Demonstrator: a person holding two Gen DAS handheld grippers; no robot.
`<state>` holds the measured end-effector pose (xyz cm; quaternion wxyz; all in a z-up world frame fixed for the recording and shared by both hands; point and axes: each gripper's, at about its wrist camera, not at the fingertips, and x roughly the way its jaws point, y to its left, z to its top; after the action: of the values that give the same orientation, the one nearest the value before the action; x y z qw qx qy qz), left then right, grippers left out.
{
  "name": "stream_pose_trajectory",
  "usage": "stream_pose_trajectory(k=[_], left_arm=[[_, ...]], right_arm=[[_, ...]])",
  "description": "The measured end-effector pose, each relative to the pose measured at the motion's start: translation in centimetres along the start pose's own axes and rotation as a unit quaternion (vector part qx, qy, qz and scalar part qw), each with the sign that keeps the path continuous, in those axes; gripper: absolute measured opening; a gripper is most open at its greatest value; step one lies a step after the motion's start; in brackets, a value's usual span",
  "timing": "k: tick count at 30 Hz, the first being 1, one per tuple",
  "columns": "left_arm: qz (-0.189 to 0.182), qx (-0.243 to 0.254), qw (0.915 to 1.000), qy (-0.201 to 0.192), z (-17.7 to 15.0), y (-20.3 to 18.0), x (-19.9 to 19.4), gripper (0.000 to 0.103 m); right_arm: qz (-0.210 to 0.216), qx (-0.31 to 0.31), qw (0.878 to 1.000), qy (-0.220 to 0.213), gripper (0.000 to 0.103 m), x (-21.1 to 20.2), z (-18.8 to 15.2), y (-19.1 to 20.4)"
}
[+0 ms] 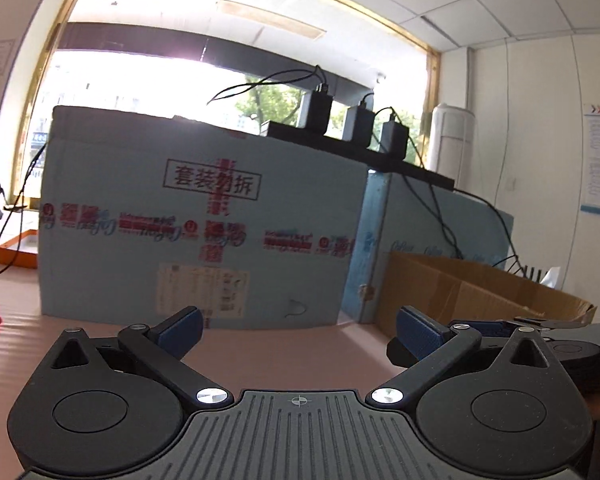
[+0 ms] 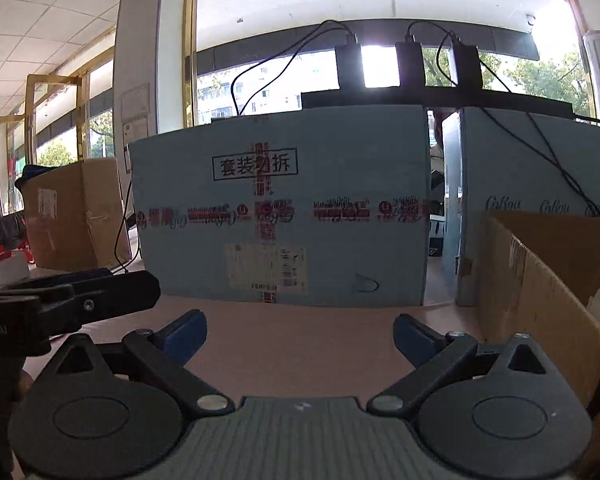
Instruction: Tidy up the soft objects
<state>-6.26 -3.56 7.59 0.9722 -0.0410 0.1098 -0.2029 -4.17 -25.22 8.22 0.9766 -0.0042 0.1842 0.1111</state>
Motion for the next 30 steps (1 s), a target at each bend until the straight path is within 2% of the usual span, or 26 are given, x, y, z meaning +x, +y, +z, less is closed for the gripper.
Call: stream_pose_trajectory(k=[4, 7, 10, 15, 20, 30], left_arm=[[0.066, 0.018, 0.996, 0.057, -2.1, 2.3, 0.0, 0.103], [0.107, 0.001, 0.9874, 0.116, -3.1, 4.0, 0.9, 0.103], [0.13, -0.023, 0.9827, 0.13, -3.8, 5.6, 1.4, 0.103], [0.129, -0.039, 0.9779, 0.16, -4.4, 6.5, 1.9, 0.103], [0.141, -0.05, 0.9691, 0.196, -5.1, 7.0, 2.9, 0.103], [0.151, -0.034, 0.9657, 0.208, -5.3, 6.5, 3.2, 0.103]], right_arm=[[-0.03, 0.01, 0.998, 0.056, 0.101, 2.3, -2.2, 0.7], [-0.057, 0.012, 0.993, 0.1, 0.101, 3.8, -3.2, 0.9], [-0.08, 0.004, 0.987, 0.137, 0.101, 5.5, -4.2, 0.9], [-0.094, 0.003, 0.981, 0.168, 0.102, 6.5, -4.8, 1.2], [-0.093, 0.007, 0.981, 0.168, 0.103, 6.4, -4.8, 1.2], [-0.089, 0.014, 0.981, 0.172, 0.103, 6.6, -4.8, 0.9]])
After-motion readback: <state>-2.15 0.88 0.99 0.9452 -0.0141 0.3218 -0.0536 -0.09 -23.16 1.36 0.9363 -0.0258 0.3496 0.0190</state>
